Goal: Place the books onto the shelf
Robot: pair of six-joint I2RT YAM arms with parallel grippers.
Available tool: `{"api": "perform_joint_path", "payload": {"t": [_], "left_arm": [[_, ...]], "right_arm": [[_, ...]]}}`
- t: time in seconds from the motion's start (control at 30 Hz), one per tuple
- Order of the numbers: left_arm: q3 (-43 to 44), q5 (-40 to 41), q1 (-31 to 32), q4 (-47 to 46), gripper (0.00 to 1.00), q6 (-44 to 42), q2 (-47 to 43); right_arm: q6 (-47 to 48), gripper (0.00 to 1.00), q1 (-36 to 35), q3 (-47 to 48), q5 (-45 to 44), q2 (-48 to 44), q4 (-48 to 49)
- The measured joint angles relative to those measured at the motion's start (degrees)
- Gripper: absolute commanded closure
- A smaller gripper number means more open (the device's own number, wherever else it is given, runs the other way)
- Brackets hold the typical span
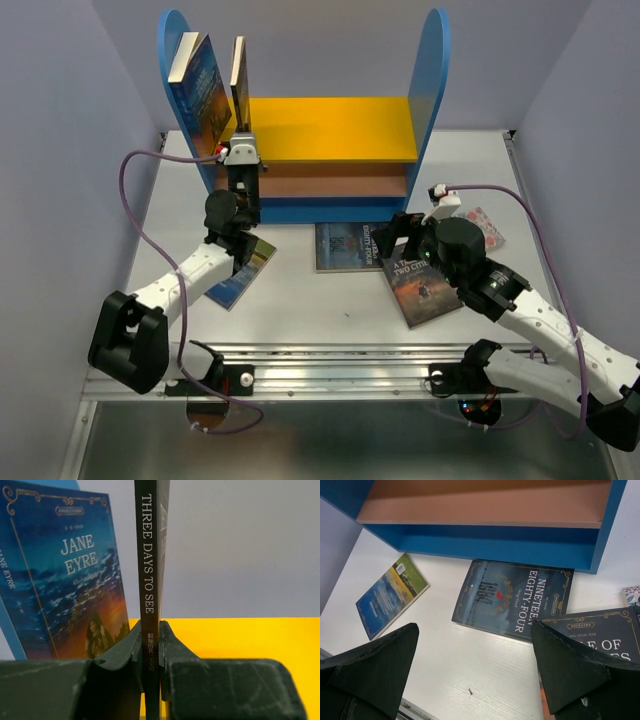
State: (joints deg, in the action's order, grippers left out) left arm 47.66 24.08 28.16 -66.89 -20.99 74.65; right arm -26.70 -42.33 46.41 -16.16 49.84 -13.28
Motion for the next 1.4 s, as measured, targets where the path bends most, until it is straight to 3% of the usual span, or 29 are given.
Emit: {"api": "perform_joint_path", "payload": {"t": [0.4, 0.87, 0.9, 0.93, 0.97, 1.07, 1.13, 1.23, 1.4], "left_arm": [[-1.0, -1.4, -7.0, -4.8, 1.00, 4.0, 4.6], [0.0, -0.1, -9.3, -9.6, 0.99, 7.7, 8.5], [0.0, 0.3, -9.5, -9.7, 0.97, 8.0, 8.5], [0.0, 0.5, -9.6, -9.6, 0.79, 8.2, 8.5], [0.0, 0.7, -9.6, -9.5, 0.72, 8.5, 8.5], [0.4, 1.5, -9.7, -8.0, 0.71, 9.9, 8.3], [0.4, 1.7, -9.9, -6.1, 0.60, 10.9, 7.7], [0.4, 2.1, -9.9, -3.2, 0.52, 12.1, 7.0], [0.5, 2.5, -9.9, 2.0, 0.48, 13.4, 5.3]], "right_arm": [[0.3, 0.00, 0.0, 1.3, -0.2, 0.2, -0.4], [0.1, 0.00, 0.0, 3.5, -1.1, -0.2, -2.4], [0.0, 0.00, 0.0, 3.5, -1.2, -0.4, -2.8], [-0.1, 0.00, 0.0, 3.5, -1.3, -0.6, -3.1], [-0.1, 0.00, 0.0, 3.5, -1.5, -0.8, -3.2], [-0.2, 0.00, 0.0, 3.4, -1.9, -1.2, -3.3], [-0.3, 0.00, 0.0, 3.4, -2.0, -1.4, -3.4], [-0.5, 0.00, 0.0, 3.4, -2.0, -1.4, -3.5], [-0.7, 0.00, 0.0, 3.3, -2.0, -1.7, -4.0]]}}
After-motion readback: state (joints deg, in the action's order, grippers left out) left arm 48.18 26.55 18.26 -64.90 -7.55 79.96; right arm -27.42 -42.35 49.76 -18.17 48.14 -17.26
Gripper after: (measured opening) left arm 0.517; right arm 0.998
